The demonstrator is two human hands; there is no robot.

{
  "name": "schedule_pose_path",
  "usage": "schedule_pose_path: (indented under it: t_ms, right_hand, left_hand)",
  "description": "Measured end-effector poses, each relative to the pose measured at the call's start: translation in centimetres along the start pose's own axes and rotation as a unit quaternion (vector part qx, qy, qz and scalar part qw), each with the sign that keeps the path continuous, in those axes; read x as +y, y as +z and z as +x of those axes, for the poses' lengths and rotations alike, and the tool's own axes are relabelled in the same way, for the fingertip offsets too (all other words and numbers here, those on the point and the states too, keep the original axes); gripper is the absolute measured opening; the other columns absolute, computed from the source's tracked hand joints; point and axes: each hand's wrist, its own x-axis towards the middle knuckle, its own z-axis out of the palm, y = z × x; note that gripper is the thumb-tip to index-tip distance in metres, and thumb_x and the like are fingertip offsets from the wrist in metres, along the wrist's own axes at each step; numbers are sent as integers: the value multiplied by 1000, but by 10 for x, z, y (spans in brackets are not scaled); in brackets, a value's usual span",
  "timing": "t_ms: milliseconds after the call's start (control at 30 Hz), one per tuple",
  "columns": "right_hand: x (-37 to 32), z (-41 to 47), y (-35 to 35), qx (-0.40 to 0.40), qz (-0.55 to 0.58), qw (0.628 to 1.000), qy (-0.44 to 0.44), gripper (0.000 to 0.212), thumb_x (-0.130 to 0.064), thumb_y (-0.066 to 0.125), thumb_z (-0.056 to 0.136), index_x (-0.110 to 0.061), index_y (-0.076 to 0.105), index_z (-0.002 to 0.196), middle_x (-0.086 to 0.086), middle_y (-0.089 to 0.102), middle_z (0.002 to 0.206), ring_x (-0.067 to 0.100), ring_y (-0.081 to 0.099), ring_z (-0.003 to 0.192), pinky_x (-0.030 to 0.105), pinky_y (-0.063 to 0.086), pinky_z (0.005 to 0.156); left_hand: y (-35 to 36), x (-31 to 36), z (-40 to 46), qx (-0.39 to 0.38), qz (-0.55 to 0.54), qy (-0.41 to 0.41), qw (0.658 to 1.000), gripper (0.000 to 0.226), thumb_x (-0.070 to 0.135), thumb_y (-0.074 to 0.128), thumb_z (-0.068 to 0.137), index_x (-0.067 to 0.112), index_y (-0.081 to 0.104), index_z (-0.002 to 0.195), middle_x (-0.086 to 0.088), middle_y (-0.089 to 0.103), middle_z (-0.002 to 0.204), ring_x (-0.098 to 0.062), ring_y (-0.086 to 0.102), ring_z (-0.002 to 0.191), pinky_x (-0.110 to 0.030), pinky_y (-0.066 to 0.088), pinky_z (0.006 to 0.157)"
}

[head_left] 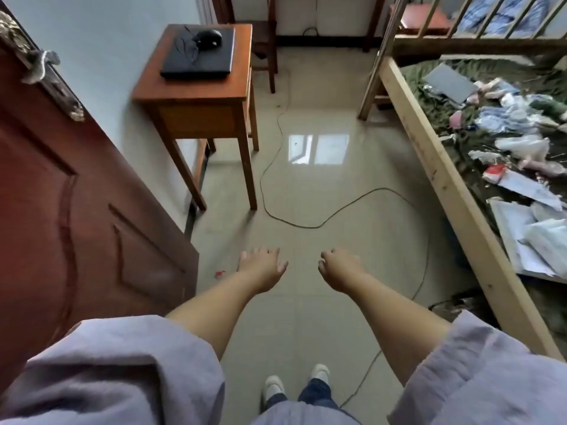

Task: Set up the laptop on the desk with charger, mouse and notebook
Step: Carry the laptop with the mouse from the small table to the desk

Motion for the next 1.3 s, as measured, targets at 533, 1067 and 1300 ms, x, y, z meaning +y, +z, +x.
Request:
schedule_pose_path:
  t_ms: [533,1067,1300]
  right_hand:
    - [69,104,0,-72,62,995,37,33,-24,31,97,-8,54,114,14,58,117,31,55,104,39,48,85]
    - [159,385,-173,-82,-24,996,-23,34,-22,33,97,-16,53,124,10,54,127,29,52,114,33,45,89]
    - [139,540,-252,-53,-13,998,-25,37,-14,30,96,-12,54,124,12,52,129,30,53,113,33,45,89]
  left_hand:
    - [-22,31,110,-107,-28,35,993,53,45,30,97,13,35,139,-14,46,141,-32,45,127,-45,38,102]
    - [-174,79,376,-74,-92,-15,993,52,43,30,98,14,33,141,-11,46,143,-30,46,127,-42,41,101]
    - [-262,42,512,-66,-106,-20,992,54,44,31,97,14,33,142,-12,44,145,-30,44,130,-44,38,106]
